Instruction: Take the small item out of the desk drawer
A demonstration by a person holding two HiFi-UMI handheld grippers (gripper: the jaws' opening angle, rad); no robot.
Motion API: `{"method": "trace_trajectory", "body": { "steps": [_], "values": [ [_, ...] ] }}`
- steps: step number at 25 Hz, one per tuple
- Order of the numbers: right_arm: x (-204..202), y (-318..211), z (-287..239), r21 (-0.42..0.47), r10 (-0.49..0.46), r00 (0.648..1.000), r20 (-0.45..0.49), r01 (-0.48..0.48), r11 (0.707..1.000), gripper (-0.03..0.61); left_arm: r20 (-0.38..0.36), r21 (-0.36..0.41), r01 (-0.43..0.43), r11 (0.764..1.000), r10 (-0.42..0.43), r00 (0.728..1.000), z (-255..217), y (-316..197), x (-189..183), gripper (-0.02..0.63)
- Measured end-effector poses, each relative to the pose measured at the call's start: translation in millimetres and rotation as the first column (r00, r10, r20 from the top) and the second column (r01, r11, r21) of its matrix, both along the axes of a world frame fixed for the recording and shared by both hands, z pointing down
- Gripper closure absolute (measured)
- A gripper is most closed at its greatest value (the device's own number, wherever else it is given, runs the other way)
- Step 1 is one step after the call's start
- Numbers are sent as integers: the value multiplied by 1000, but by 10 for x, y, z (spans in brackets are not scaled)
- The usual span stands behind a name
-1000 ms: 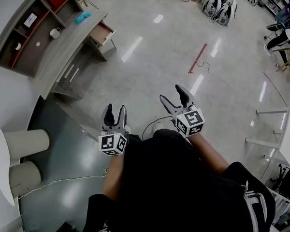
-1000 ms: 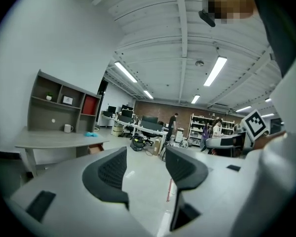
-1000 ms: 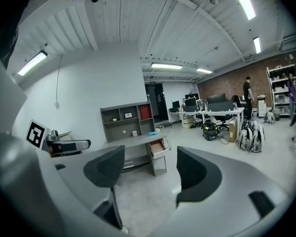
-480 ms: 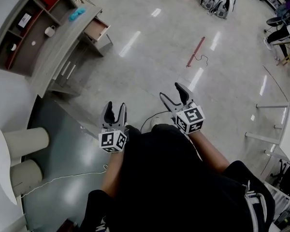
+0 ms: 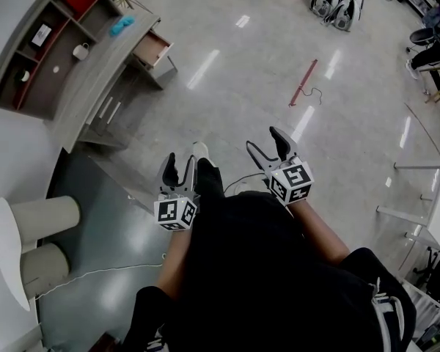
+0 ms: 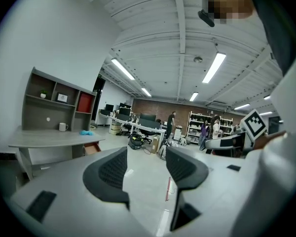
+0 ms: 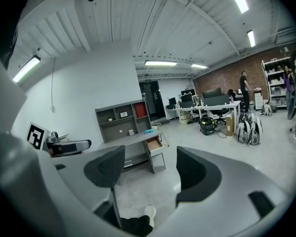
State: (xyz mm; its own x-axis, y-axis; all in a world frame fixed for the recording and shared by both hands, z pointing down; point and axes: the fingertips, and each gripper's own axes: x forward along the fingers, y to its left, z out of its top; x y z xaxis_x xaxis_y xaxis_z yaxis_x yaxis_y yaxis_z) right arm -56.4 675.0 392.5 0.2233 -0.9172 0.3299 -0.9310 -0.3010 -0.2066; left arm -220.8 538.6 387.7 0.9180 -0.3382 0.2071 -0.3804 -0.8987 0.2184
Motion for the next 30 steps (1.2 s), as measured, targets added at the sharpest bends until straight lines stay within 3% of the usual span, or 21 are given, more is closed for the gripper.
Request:
{"method": "trace_trajectory", "body": {
  "steps": [9,16,19,30],
  "values": [
    [340,-661,237,-95,7,1000,8,-6,995,267,-29,-75,-21,997,19,999,304,-835,648,383],
    [872,-1697,405,-168,-25,1000,-20,21,986,267,-41,-85,-41,996,38,998,450,-1882,1250,383],
    [1074,-2211,469,-203,-74,995,-66,59,977,267,-29,-98,-29,995,26,999,596,-2328,1375,383],
    [1447,-3808,439,-229,-146,989,-19,138,964,267,9,-135,18,991,-17,1000,664,-3654,1588,383]
  ]
}}
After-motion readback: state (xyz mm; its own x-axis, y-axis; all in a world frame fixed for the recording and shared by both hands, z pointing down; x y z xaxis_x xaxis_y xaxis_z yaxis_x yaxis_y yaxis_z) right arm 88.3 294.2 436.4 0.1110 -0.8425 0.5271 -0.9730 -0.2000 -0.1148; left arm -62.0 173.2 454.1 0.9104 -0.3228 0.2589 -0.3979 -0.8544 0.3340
